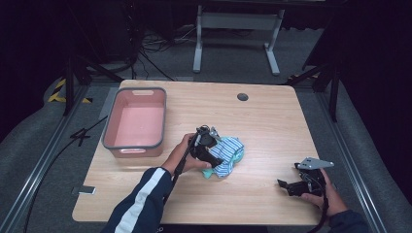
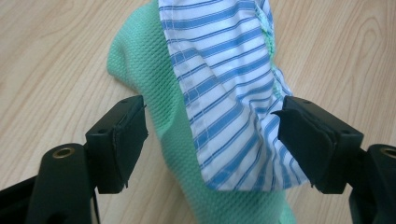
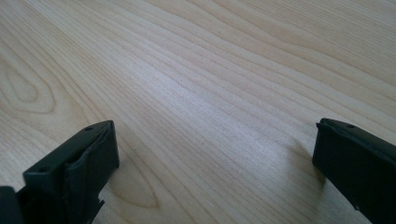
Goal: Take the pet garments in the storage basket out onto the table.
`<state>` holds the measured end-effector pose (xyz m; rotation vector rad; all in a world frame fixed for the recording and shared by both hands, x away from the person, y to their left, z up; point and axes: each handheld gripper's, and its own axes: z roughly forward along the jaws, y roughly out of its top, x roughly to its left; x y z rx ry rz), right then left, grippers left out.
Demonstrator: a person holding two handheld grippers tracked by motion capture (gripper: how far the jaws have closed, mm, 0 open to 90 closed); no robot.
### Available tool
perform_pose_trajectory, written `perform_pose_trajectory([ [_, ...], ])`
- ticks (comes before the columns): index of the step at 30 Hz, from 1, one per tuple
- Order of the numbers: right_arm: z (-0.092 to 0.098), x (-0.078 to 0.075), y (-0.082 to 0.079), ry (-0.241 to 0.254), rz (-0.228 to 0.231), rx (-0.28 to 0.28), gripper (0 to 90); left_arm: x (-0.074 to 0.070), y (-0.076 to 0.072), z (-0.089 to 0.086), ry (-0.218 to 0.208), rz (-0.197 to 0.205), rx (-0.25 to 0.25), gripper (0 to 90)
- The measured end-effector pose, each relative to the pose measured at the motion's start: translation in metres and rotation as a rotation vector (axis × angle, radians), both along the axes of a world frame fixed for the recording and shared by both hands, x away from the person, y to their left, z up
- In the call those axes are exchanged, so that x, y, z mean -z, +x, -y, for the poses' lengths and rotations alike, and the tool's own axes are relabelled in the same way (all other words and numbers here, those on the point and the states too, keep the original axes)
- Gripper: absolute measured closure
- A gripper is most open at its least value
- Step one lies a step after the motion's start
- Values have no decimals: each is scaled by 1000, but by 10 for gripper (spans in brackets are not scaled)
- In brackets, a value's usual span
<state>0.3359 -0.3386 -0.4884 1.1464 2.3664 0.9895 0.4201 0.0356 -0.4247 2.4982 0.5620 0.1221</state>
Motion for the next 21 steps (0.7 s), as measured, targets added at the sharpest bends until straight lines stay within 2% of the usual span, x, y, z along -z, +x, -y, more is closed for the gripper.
perform_pose_trajectory([
  [5, 0, 0, 0, 0, 0, 0, 7, -6, -2, -5, 7, 14, 8, 231],
  [7, 0, 0, 0, 0, 0, -1, 7, -10, -5, -8, 24, 23, 0, 235],
  [9, 0, 0, 0, 0, 1, -1, 7, -13, -7, -11, 21, 31, 8, 237],
  [13, 0, 0, 0, 0, 0, 0, 7, -21, -13, -18, 44, 52, 20, 240],
  [21, 0, 0, 0, 0, 0, 0, 7, -27, -22, -28, 69, 80, 44, 246],
])
